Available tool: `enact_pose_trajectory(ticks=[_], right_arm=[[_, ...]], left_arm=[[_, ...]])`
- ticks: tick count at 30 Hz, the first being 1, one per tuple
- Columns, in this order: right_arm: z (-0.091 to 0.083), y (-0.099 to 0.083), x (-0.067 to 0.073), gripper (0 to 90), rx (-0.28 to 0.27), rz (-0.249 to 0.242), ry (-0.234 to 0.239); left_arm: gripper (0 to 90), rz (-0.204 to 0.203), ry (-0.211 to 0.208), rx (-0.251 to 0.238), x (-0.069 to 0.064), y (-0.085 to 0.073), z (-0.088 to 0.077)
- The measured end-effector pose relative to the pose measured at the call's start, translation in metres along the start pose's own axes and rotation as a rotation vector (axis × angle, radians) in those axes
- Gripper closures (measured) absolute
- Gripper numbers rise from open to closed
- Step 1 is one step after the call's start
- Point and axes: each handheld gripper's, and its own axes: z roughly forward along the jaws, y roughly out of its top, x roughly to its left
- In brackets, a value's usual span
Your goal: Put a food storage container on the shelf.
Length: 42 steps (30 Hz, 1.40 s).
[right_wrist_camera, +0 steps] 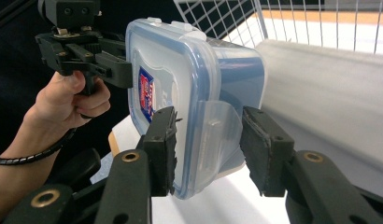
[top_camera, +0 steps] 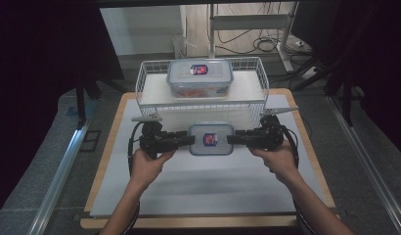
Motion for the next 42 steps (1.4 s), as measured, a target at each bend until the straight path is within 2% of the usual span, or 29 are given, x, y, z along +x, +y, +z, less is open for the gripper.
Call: enact_pose_trajectory(ticks=[9, 15, 20, 32, 42], right_arm=[[-0.005, 0.042, 0.009, 56.3, -0.029, -0.034, -0.006], [-0.009, 0.066, 0.012, 56.3, -0.052, -0.043, 0.003], [-0.011, 0.082, 0.011, 56.1, -0.067, -0.042, 0.011], [-0.008, 0.112, 0.004, 55.5, -0.082, -0.026, 0.004], [-0.004, 0.135, 0.001, 55.4, -0.098, -0.010, -0.001]], left_arm=[[57.4, 0.023, 0.010, -0.023, -0.004, 0.037, -0.014], [57.2, 0.043, 0.034, -0.036, -0.010, 0.068, -0.023], [57.0, 0.049, 0.051, -0.044, -0.011, 0.083, -0.027], [57.0, 0.039, 0.060, -0.049, -0.002, 0.106, -0.028], [57.0, 0.014, 0.060, -0.072, 0.007, 0.125, -0.032]])
